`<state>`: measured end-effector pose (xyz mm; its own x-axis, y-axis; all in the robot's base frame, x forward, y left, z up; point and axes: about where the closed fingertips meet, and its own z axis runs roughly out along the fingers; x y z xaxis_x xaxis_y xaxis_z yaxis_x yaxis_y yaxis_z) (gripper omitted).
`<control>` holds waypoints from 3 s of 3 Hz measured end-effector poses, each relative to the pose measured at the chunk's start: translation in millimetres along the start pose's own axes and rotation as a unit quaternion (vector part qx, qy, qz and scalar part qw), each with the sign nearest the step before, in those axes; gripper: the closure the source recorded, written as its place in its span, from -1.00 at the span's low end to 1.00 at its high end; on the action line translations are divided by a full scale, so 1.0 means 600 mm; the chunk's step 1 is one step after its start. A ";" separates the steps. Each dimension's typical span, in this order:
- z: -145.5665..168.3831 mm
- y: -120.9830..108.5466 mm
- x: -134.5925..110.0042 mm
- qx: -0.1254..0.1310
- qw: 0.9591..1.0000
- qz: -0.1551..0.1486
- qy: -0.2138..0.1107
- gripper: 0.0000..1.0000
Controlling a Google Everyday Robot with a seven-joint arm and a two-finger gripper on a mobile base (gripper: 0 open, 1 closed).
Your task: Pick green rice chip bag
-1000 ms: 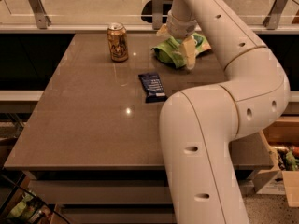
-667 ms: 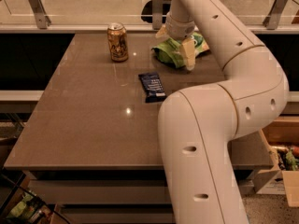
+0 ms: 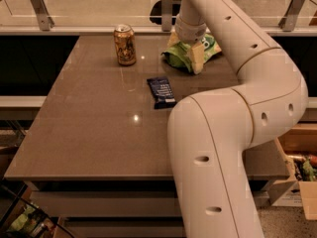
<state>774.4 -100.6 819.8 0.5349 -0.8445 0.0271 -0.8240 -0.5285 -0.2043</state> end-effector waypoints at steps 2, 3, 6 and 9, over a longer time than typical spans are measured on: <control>-0.006 -0.001 0.000 0.000 1.000 0.000 0.000 0.76; -0.004 -0.006 0.001 0.004 1.000 0.000 0.001 1.00; -0.005 -0.007 0.001 0.004 1.000 0.000 0.001 1.00; -0.076 -0.013 0.003 0.030 0.999 0.006 0.036 1.00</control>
Offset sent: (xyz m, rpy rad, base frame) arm 0.0002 0.0001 0.0024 0.0002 -0.0005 0.0000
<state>773.4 -101.7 866.1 0.5090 -0.8556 0.0937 -0.8163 -0.5144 -0.2626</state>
